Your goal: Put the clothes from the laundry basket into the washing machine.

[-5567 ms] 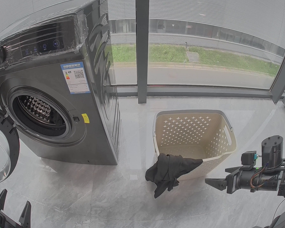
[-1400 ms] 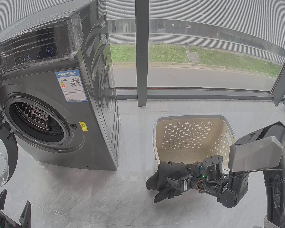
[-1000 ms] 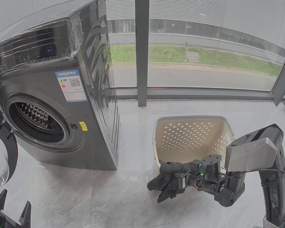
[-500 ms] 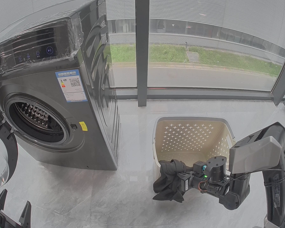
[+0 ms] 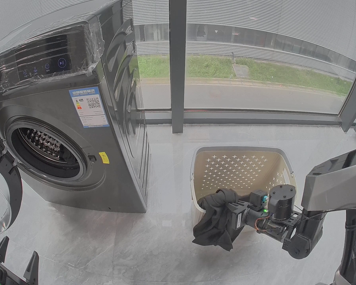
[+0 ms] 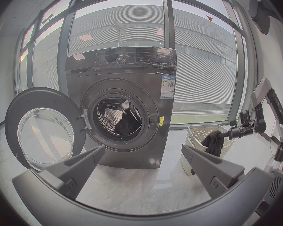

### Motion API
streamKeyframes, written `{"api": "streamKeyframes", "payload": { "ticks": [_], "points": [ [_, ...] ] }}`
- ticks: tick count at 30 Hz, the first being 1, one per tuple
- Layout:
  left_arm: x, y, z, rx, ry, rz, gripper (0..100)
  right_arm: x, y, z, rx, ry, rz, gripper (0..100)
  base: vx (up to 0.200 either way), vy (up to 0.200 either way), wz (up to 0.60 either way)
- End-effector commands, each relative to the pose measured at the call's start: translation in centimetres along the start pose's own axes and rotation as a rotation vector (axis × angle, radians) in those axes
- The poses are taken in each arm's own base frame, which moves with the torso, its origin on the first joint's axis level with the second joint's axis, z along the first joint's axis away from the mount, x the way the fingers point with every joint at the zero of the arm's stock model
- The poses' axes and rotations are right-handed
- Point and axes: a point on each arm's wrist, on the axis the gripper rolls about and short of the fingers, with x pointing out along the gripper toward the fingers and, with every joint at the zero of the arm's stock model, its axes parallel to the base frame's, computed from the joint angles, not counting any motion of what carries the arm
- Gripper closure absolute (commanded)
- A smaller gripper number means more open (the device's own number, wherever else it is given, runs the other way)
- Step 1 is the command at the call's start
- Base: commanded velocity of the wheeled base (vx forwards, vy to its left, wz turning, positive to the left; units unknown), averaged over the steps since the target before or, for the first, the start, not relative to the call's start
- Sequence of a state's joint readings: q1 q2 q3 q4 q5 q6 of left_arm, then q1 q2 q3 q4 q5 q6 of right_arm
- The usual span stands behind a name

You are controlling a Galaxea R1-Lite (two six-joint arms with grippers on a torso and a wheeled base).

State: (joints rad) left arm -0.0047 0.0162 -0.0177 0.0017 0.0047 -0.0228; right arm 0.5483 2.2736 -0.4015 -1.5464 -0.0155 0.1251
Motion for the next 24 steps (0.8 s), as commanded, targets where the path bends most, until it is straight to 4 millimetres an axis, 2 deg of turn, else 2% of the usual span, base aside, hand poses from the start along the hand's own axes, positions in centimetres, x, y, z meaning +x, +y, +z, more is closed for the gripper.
{"api": "streamKeyframes", "payload": {
  "ticks": [1, 5, 6, 7, 10, 16, 21, 24],
  "points": [
    [0.0, 0.0, -0.4, 0.000, 0.000, 0.002, 0, -3.5, 1.6, 5.5, -0.001, -0.193, 0.029, 100, 0.000, 0.000, 0.00],
    [0.0, 0.0, -0.4, -0.002, 0.000, 0.002, 0, -5.9, 2.2, 8.0, -0.001, -0.288, 0.038, 100, 0.000, 0.000, 0.00],
    [0.0, 0.0, -0.4, -0.002, 0.000, 0.002, 0, -5.9, 2.2, 8.0, -0.001, -0.288, 0.038, 100, 0.000, 0.000, 0.00],
    [0.0, 0.0, -0.4, -0.003, 0.000, 0.002, 0, -7.2, 1.9, 9.4, 0.003, -0.352, 0.016, 100, 0.000, 0.000, 0.00],
    [0.0, 0.0, -0.4, -0.003, 0.000, 0.002, 0, -8.9, 1.5, 11.5, 0.001, -0.430, 0.000, 100, 0.000, 0.000, 0.00],
    [0.0, 0.0, -0.4, -0.002, 0.000, 0.002, 0, -11.1, 0.7, 14.3, -0.053, -0.483, -0.099, 100, 0.000, 0.000, 0.00],
    [0.0, 0.0, -0.4, -0.002, 0.000, 0.002, 0, -12.6, 0.9, 15.1, -0.028, -0.484, -0.209, 100, 0.000, 0.000, 0.00],
    [0.0, 0.0, -0.4, -0.002, 0.000, 0.002, 0, -12.8, 0.9, 15.2, -0.024, -0.488, -0.232, 100, 0.000, 0.000, 0.00]
  ]
}}
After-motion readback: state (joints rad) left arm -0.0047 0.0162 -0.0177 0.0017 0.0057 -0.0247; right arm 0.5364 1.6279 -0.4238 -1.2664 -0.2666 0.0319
